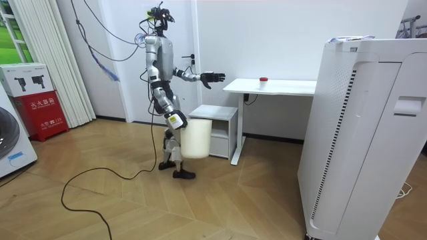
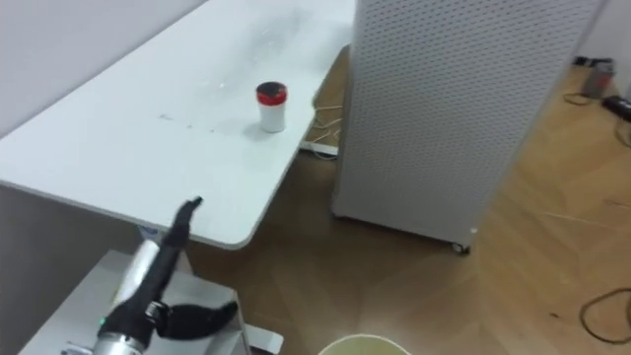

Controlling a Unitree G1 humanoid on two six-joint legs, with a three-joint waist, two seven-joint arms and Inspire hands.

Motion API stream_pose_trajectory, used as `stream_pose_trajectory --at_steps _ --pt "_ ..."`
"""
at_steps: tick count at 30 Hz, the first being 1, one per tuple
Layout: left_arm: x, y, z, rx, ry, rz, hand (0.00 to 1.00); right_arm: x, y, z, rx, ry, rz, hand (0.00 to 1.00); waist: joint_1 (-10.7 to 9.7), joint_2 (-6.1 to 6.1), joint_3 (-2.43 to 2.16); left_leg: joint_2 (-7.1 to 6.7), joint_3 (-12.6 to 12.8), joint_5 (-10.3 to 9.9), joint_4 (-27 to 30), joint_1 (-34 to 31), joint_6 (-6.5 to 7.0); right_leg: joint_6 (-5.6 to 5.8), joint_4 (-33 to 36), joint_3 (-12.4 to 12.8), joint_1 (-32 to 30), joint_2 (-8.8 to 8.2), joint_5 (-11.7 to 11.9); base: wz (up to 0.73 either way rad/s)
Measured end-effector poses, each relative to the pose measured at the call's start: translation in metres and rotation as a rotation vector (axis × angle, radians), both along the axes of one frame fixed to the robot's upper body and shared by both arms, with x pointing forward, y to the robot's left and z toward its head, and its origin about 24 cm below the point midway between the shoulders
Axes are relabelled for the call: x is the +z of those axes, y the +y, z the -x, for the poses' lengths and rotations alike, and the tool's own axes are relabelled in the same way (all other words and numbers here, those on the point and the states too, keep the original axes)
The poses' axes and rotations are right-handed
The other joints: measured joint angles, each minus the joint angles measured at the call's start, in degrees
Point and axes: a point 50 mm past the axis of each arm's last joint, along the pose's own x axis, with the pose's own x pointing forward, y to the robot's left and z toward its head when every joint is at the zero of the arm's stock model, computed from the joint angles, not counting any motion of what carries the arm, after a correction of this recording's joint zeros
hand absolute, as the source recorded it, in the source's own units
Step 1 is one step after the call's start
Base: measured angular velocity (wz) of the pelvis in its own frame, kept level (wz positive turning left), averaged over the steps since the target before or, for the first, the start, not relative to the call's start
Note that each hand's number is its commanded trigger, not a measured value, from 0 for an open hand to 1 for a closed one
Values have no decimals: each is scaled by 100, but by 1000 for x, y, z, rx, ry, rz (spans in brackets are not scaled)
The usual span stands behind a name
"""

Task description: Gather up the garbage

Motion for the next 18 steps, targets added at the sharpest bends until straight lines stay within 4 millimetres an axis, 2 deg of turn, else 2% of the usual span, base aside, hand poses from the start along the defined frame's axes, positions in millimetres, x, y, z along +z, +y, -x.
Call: stream_pose_trajectory --at_steps 1,2,3,4,5,6,7,8,9,12,18 --pt "1 0 2 22 -14 16 0 -1 -1 2 -11 7 0 100 79 42 6 72 276 -20 -20 97 -16 -1 413 -345 11 -144 -288 -45" --pt "1 -2 2 30 -20 26 0 -1 -3 3 -22 10 3 100 72 73 7 106 413 -30 -30 154 -41 82 658 -567 73 -249 -512 -23" --pt "3 -6 2 34 -37 45 0 -1 -6 6 -44 20 11 100 53 83 7 107 536 -37 -46 212 -68 186 967 -801 200 -481 -855 -4" --pt "5 -7 2 34 -47 50 0 -1 -7 7 -48 25 16 100 55 58 8 91 571 -41 -41 228 -87 253 1006 -772 236 -534 -946 -11" --pt "10 -7 2 32 -70 56 0 -2 -6 7 -45 26 17 100 52 11 30 72 546 -63 38 233 -132 197 921 -729 238 -516 -991 -17" --pt "15 -7 2 29 -91 64 0 -1 -5 5 -44 23 23 100 47 12 31 62 411 -64 109 166 -136 126 765 -634 241 -460 -977 -18" --pt "17 -8 2 28 -101 70 0 -1 -6 5 -42 21 28 100 54 21 28 58 269 -63 122 129 -135 104 688 -599 239 -427 -952 -25" --pt "21 -7 2 29 -119 71 0 -1 -5 3 -36 15 30 100 75 27 24 57 -12 -58 123 108 -135 79 575 -580 267 -371 -895 -33" --pt "23 -6 1 35 -132 71 0 0 -3 1 -34 7 25 100 64 22 20 75 -182 -53 132 132 -141 69 506 -555 334 -317 -847 -30" --pt "23 -4 1 50 -130 109 0 0 -3 1 -36 4 19 100 -37 7 11 107 -214 -48 113 262 -149 77 359 -555 501 -246 -811 -9" --pt "24 -1 1 80 -134 140 0 -1 -2 2 -36 19 14 100 -54 7 9 155 -211 -46 154 271 -155 44 277 -532 517 -176 -789 -12"
